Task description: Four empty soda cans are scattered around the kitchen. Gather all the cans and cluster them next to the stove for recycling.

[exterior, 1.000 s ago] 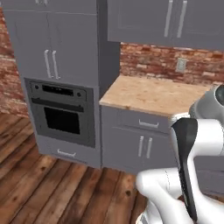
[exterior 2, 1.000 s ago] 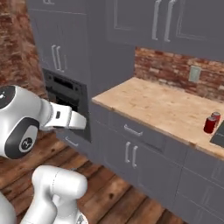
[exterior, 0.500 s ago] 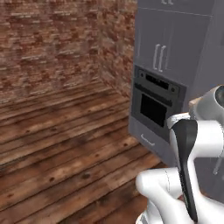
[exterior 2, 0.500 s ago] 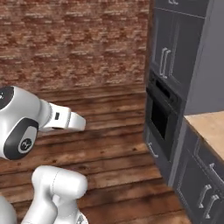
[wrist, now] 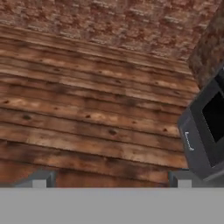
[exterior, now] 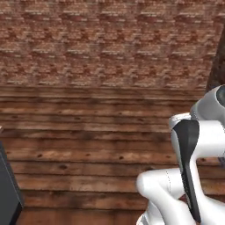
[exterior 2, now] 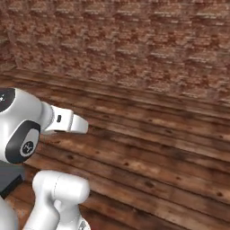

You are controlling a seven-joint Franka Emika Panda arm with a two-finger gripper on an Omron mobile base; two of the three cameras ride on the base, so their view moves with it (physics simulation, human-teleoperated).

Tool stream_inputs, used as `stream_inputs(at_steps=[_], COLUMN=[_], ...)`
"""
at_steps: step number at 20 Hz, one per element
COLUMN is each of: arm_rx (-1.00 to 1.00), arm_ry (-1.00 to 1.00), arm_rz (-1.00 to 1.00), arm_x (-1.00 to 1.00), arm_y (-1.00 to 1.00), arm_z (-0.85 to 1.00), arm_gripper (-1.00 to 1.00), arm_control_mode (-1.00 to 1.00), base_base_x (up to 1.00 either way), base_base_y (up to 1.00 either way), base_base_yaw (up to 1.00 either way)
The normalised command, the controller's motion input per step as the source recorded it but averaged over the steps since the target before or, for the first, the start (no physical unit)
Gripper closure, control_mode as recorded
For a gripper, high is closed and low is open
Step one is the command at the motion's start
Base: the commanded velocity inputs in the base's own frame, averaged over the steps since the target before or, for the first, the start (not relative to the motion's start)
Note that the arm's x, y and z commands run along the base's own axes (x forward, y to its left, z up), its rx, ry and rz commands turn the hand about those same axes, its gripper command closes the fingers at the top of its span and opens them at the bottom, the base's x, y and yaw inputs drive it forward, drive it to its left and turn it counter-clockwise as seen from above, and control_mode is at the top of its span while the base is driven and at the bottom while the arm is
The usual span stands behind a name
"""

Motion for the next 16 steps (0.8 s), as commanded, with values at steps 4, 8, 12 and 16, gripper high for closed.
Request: stream_inputs(at_steps=[4, 8, 12, 16], arm_rx=[0.0, 0.0, 0.0, 0.0], arm_ry=[0.0, 0.0, 0.0, 0.0], arm_rz=[0.0, 0.0, 0.0, 0.0], arm_x=[0.0, 0.0, 0.0, 0.0], arm_y=[0.0, 0.0, 0.0, 0.0], arm_z=[0.0, 0.0, 0.0, 0.0], arm_gripper=[-1.0, -1.0, -1.0, -1.0], arm_control_mode=[1.0, 1.0, 1.0, 1.0], base_base_x=[0.34, 0.49, 0.59, 0.77], base_base_y=[0.0, -0.02, -0.26, -0.39], base_base_yaw=[0.86, 0.81, 0.65, 0.56])
